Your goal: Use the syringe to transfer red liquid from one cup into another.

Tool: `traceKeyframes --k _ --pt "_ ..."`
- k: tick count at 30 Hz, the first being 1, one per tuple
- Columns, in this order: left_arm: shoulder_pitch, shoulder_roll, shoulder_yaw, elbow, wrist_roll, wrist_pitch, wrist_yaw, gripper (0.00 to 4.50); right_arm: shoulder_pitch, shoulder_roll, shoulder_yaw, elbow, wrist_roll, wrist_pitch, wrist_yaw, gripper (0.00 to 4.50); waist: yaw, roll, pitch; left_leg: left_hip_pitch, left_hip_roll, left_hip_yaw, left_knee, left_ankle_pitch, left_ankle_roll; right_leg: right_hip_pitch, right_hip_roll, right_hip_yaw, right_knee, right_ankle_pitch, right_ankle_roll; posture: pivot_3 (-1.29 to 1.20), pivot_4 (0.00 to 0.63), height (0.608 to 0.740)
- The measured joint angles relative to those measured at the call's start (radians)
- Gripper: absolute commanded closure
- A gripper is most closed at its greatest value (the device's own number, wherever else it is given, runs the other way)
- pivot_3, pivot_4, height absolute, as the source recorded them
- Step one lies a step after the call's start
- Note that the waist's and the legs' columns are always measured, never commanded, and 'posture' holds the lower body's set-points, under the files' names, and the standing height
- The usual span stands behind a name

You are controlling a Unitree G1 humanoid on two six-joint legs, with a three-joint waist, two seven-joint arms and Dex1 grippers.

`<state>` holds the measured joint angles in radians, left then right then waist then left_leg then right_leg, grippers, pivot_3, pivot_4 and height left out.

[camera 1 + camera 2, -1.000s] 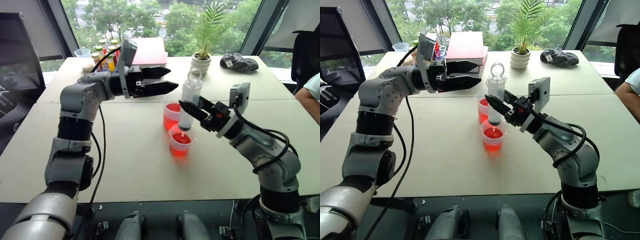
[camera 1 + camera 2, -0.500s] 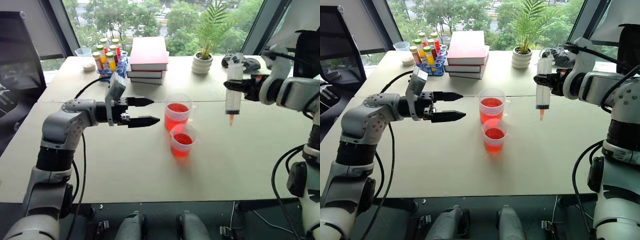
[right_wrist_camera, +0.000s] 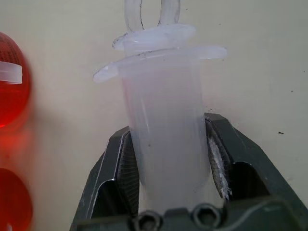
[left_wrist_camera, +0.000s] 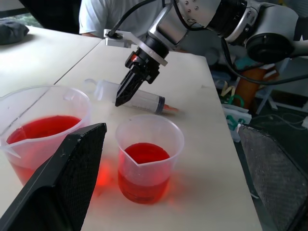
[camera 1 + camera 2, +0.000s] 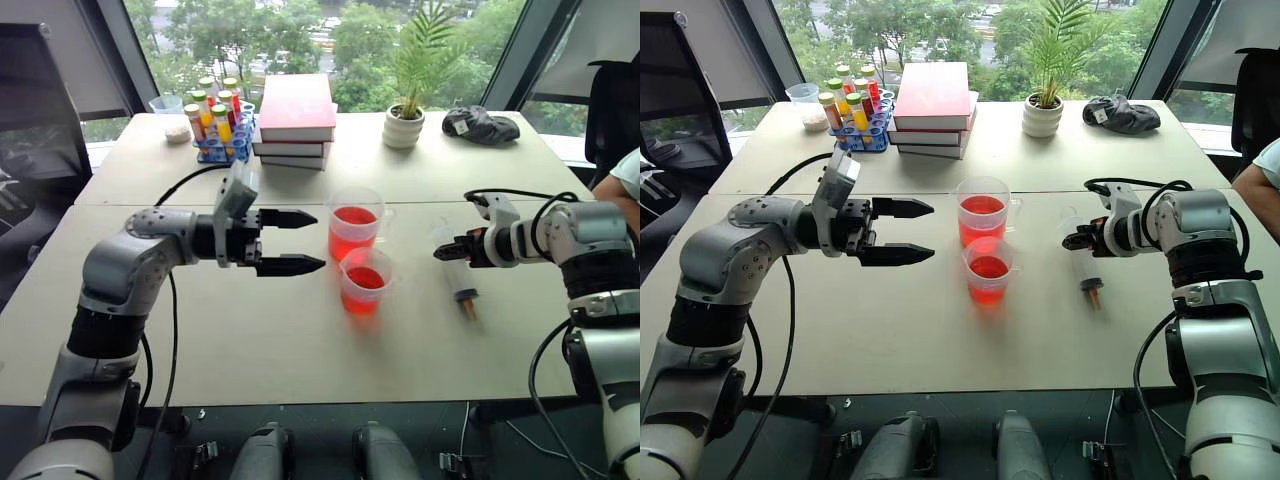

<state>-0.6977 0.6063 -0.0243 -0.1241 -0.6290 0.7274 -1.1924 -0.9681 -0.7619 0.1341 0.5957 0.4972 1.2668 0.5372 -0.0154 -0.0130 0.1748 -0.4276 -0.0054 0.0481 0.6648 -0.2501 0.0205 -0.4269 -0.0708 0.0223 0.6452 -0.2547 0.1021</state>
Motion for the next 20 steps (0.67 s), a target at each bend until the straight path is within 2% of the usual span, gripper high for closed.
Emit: traceKeyframes --k 2,6,10,16,20 --pt "0.000 0.000 0.002 0.000 -0.017 0.012 0.007 0.00 0.005 0.002 0.000 -0.004 -0.012 0.003 0.025 0.08 0.001 0.000 0.000 0.000 0.000 0.000 0.000 0.000 0.000 0.000 0.000 0.000 0.000 0.000 0.000 0.00 0.150 0.740" --pt "-0.002 -0.001 0.008 -0.003 -0.042 0.034 0.025 0.00 0.034 -0.025 -0.031 -0.104 -0.012 0.039 0.055 0.03 0.003 0.000 0.000 0.000 0.000 -0.001 0.000 0.000 0.000 0.000 0.000 0.000 0.000 0.000 0.000 0.00 0.150 0.740" --pt "-0.002 0.007 0.012 -0.009 -0.054 0.047 0.040 0.00 0.152 -0.133 -0.133 -0.439 0.044 0.111 0.079 0.03 0.006 0.000 0.000 -0.001 0.000 -0.001 0.000 0.000 0.001 -0.001 0.000 -0.001 0.000 0.000 0.000 0.00 0.150 0.740" --pt "0.005 0.039 0.032 -0.017 -0.060 0.054 0.059 0.00 0.429 -0.246 -0.503 -0.972 0.280 0.166 0.227 0.03 0.005 0.000 0.000 0.000 0.001 -0.002 0.000 -0.001 0.001 0.001 -0.001 -0.001 0.000 0.000 0.001 0.00 0.150 0.740" --pt "0.013 0.056 0.041 -0.016 -0.061 0.058 0.063 0.00 0.561 -0.273 -0.682 -1.129 0.375 0.170 0.287 0.03 0.003 0.000 0.000 0.001 0.001 -0.001 0.002 -0.001 0.001 0.002 -0.001 0.000 0.000 0.000 0.000 0.00 0.150 0.740"
